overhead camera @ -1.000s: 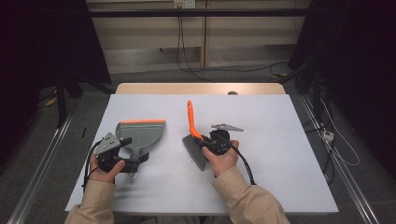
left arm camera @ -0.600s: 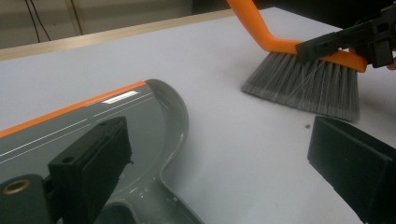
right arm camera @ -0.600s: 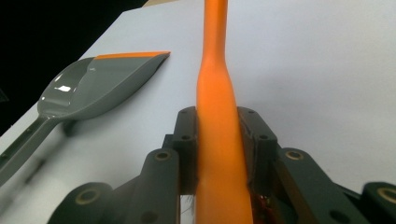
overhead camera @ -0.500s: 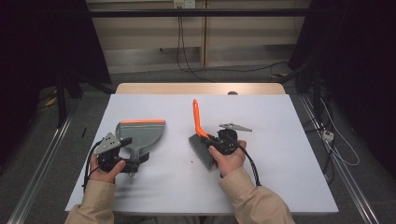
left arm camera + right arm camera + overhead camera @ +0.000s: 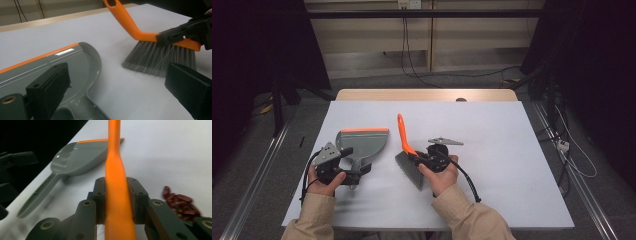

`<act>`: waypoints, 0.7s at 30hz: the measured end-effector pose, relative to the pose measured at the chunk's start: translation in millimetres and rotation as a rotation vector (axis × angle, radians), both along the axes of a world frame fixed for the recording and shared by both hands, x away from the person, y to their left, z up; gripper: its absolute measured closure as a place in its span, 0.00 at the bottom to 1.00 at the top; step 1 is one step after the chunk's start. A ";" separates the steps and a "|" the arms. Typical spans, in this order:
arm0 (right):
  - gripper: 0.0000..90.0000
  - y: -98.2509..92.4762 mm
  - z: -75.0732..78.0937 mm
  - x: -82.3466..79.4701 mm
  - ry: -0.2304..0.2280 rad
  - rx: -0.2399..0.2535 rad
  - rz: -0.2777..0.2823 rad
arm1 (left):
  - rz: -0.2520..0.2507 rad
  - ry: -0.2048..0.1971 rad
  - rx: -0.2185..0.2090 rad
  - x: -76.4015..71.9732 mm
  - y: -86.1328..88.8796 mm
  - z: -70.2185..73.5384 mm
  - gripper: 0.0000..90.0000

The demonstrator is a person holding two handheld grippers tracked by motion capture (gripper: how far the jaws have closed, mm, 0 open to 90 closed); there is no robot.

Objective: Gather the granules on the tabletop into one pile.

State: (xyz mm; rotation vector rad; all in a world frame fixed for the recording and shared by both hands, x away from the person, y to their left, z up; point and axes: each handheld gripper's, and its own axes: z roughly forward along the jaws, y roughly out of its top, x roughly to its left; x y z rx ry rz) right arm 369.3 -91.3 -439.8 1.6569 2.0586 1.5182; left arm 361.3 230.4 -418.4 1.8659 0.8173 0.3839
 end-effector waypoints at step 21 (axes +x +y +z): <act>0.79 -53.6 -1.1 -1.1 -0.008 -0.048 -0.122 | -0.001 -0.001 0.002 -0.5 -0.3 0.4 0.06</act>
